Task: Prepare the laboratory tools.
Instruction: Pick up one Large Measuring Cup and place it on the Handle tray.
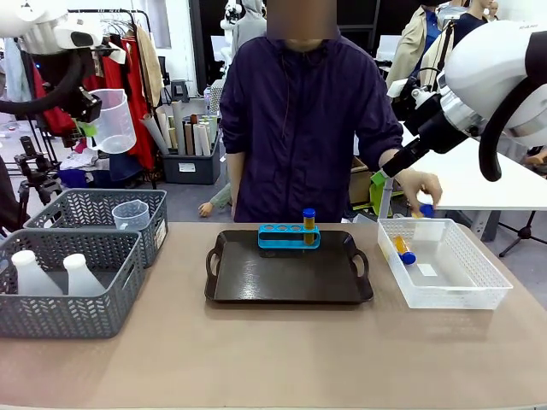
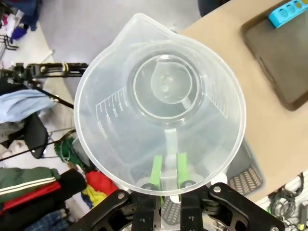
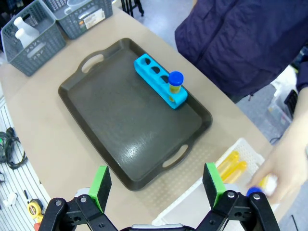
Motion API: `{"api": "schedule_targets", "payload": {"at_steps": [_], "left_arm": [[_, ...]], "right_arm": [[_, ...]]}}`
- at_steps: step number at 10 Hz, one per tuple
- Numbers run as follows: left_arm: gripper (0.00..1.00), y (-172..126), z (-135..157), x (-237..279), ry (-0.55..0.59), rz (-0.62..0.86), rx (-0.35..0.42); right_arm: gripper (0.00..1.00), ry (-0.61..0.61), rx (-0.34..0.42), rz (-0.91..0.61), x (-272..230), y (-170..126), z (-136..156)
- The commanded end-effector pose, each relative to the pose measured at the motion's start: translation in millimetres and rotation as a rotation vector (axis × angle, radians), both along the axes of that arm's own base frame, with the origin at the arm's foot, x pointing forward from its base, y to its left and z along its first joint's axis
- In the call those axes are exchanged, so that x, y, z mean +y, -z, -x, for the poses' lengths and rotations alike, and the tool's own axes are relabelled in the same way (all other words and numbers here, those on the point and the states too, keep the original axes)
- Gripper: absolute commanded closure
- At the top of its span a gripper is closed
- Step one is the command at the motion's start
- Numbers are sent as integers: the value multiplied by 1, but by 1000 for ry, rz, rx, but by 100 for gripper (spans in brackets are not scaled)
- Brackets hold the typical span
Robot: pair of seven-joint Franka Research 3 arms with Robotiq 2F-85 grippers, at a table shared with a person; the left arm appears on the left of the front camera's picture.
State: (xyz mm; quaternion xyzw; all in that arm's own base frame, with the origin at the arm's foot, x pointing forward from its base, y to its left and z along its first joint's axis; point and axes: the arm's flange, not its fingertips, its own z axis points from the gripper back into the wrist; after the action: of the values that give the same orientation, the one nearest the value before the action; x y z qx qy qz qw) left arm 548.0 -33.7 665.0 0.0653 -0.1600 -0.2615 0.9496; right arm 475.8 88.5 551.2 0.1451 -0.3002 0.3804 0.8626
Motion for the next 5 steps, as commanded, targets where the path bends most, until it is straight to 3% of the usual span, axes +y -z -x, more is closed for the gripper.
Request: {"api": "schedule_targets", "payload": {"at_steps": [1, 4, 5], "left_arm": [[100, 7, 0, 7, -45, -12, -5], [100, 6, -3, 8, -22, -1, 10], [100, 9, -4, -11, 67, -22, 49]], "right_arm": [[0, 0, 1, -5, -1, 0, 0], [0, 0, 1, -5, -1, 0, 0], [0, 0, 1, -5, -1, 0, 0]]}}
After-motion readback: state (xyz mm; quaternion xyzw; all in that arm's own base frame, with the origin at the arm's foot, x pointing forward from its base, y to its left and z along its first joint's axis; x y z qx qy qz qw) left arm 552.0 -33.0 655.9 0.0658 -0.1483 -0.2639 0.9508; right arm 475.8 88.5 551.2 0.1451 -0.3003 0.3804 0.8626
